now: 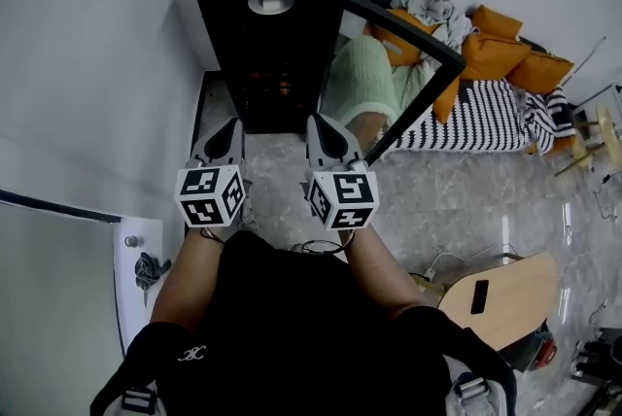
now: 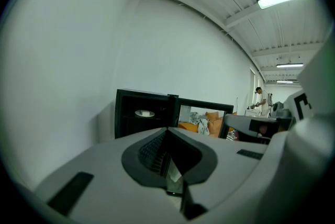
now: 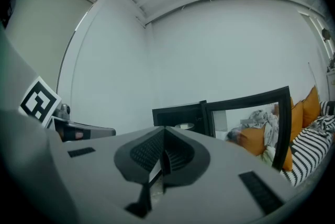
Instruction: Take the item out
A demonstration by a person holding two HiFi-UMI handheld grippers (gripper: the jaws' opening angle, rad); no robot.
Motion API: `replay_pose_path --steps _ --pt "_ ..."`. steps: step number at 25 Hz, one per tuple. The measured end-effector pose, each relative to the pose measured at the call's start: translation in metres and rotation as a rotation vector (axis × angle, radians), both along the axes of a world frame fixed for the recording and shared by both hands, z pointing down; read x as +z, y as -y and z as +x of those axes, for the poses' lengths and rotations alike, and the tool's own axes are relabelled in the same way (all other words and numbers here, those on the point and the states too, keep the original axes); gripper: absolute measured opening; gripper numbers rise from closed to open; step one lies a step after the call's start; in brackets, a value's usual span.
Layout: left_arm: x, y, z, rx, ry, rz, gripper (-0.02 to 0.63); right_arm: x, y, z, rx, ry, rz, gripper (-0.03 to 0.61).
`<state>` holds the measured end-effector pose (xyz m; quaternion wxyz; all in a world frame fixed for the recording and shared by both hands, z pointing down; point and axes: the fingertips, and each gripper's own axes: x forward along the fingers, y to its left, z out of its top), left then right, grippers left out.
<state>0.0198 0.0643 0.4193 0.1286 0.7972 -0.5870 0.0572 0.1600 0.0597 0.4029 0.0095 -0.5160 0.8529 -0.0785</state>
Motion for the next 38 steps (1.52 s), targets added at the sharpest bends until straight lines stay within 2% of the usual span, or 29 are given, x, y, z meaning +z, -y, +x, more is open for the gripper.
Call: replay_pose_path --steps 9,21,27,33,38 --pt "0.002 0.055 -0.005 0.038 -0.023 0.009 0.008 0.0 0.045 -0.006 0.041 -0.019 0.01 0.008" --pt "0.015 0.147 -0.037 0.101 -0.057 -0.038 0.007 0.006 0.126 -0.043 0.093 -0.065 -0.022 0.008" --pt "0.02 0.183 -0.066 0.143 -0.071 -0.066 0.008 0.01 0.163 -0.076 0.121 -0.095 -0.046 0.008" --pt "0.028 0.227 -0.111 0.162 -0.106 -0.088 0.008 0.01 0.214 -0.115 0.155 -0.141 -0.059 0.008" --pt "0.031 0.266 -0.14 0.182 -0.129 -0.094 0.008 0.014 0.252 -0.128 0.253 -0.181 -0.057 0.008"
